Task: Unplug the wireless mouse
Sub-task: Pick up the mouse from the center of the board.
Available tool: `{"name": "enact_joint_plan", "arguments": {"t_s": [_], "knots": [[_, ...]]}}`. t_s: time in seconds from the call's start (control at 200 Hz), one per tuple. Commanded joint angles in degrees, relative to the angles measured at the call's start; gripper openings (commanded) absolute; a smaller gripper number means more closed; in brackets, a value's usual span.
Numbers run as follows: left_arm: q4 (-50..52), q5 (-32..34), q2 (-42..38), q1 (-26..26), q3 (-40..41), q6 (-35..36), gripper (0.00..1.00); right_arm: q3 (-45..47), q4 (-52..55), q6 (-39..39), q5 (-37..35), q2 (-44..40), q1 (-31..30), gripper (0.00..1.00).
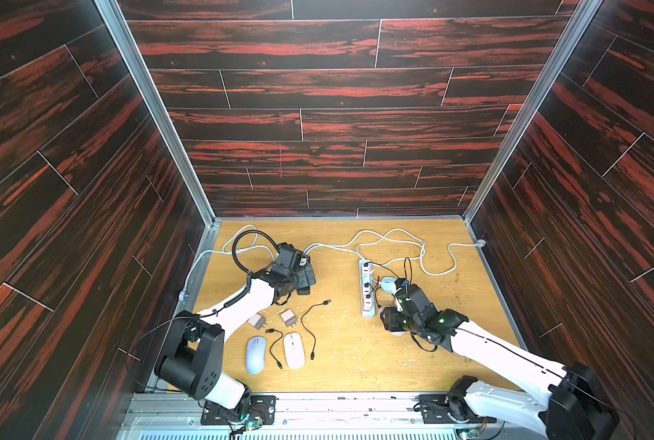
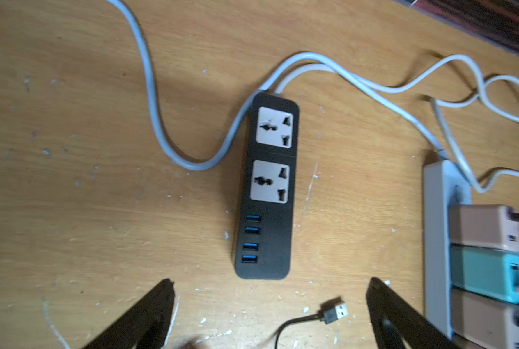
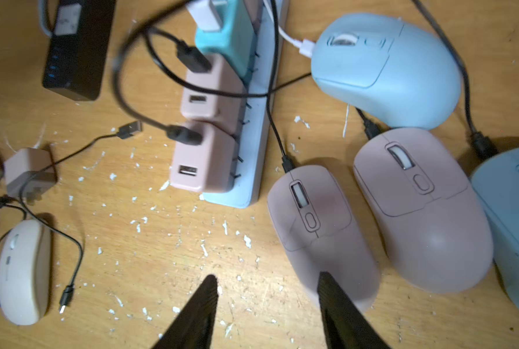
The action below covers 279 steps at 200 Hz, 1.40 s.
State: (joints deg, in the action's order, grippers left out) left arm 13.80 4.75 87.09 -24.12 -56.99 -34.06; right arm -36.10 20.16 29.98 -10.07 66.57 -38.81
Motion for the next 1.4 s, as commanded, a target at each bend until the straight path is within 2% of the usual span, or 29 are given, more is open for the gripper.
{"name": "enact_joint_plan", "arguments": {"t_s": [0.0,0.321,0.546,0.992,1.157,1.393], "knots": [[-5.2,-4.9,-4.1,-0.1,1.2,-0.1,1.00,-0.2,0.4,-3.3,3.6,2.7,1.6,0.60],[-5.2,-5.9,-6.7,-0.1,3.3,0.5,1.00,-2.8,-0.3,-7.6,-0.5,9.4,4.0,0.87],[-5.9,-6.8,-7.1,-0.1,4.3,-0.1,1.00,-4.2,-0.4,-9.0,2.4,12.2,5.3,0.87],[-5.8,-7.6,-7.5,-0.1,4.6,0.1,1.00,-5.8,3.7,-6.6,3.5,16.6,4.1,0.76],[-5.5,-8.1,-7.5,-0.1,4.2,0.1,1.00,-5.8,2.8,-5.2,2.3,16.8,1.1,0.72],[-6.1,-8.7,-7.6,-0.1,5.1,-0.2,0.99,-5.2,1.0,-4.4,-0.6,18.6,1.0,0.67]]}}
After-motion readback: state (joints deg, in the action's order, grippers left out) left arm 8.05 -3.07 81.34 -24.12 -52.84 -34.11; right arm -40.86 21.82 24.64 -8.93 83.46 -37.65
